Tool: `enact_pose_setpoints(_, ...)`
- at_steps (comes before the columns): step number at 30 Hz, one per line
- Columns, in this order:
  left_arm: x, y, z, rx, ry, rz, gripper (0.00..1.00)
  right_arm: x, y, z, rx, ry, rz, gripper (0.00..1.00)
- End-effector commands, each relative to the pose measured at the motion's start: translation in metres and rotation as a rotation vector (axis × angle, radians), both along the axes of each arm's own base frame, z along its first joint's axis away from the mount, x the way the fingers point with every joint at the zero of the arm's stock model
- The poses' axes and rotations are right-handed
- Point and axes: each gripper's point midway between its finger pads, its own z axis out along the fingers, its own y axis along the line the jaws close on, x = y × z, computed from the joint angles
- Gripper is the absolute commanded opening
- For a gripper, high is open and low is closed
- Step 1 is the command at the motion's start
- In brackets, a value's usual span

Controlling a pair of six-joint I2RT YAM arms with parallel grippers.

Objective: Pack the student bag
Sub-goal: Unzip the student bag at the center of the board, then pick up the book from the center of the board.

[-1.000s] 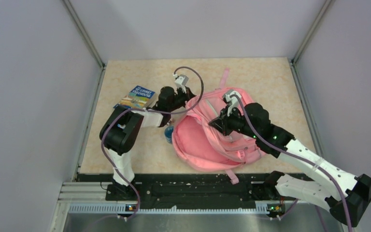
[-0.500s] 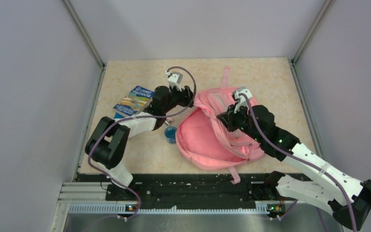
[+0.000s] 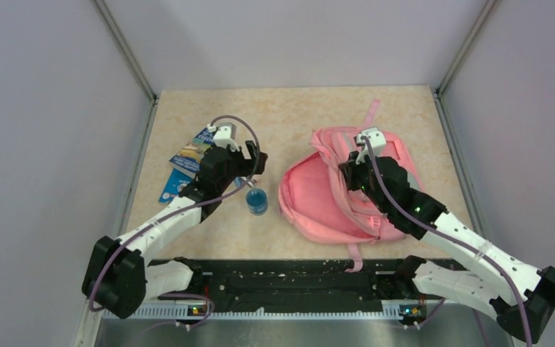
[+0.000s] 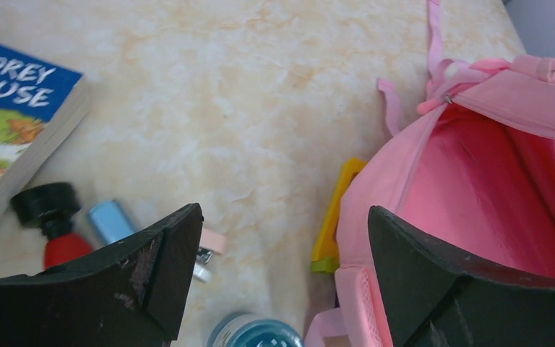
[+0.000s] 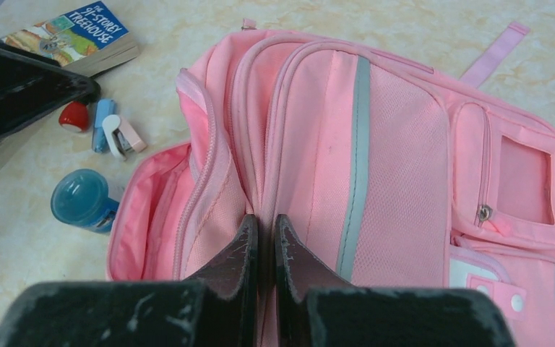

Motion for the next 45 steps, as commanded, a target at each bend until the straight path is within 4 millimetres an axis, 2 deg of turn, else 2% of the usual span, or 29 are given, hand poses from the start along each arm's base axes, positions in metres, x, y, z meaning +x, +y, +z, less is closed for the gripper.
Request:
enact_pose_setpoints(1,-0.008,0.044,-0.002,-0.030,0.100,0.145,0.89,0.016,0.003,0.068,0.126,-0.175,-0.039,0.00)
enact_pose_setpoints(5,-0.001,0.096,-0.002,-0.127,0.133,0.287,0.89,0.015,0.006,0.066,0.145,-0.180,-0.030,0.00)
enact_pose_setpoints(12,0.010,0.186,-0.003,-0.294,0.158,0.488,0.88,0.005,0.005,0.073,0.192,-0.204,0.008,0.00)
enact_pose_setpoints(15,0.010,0.230,-0.011,-0.310,0.167,0.617,0.89,0.000,0.008,0.077,0.213,-0.216,0.039,0.00)
enact_pose_setpoints(18,0.010,0.255,-0.023,-0.317,0.190,0.679,0.90,-0.005,0.009,0.082,0.232,-0.234,0.065,0.00)
enact_pose_setpoints(21,0.016,0.271,-0.041,-0.275,0.261,0.720,0.91,-0.009,0.006,0.089,0.244,-0.256,0.071,0.00)
enact_pose_setpoints(24,0.023,0.284,-0.055,-0.331,0.302,0.718,0.92,-0.011,0.009,0.096,0.261,-0.273,0.092,0.00)
enact_pose_setpoints(31,0.043,0.296,-0.077,-0.371,0.338,0.678,0.90,-0.010,0.023,0.099,0.265,-0.257,0.142,0.00)
enact_pose_setpoints(42,0.076,0.307,-0.087,-0.420,0.343,0.602,0.88,-0.011,0.023,0.095,0.259,-0.232,0.140,0.00)
enact_pose_setpoints(45,0.082,0.304,-0.092,-0.449,0.358,0.578,0.88,-0.011,0.022,0.095,0.259,-0.232,0.136,0.00)
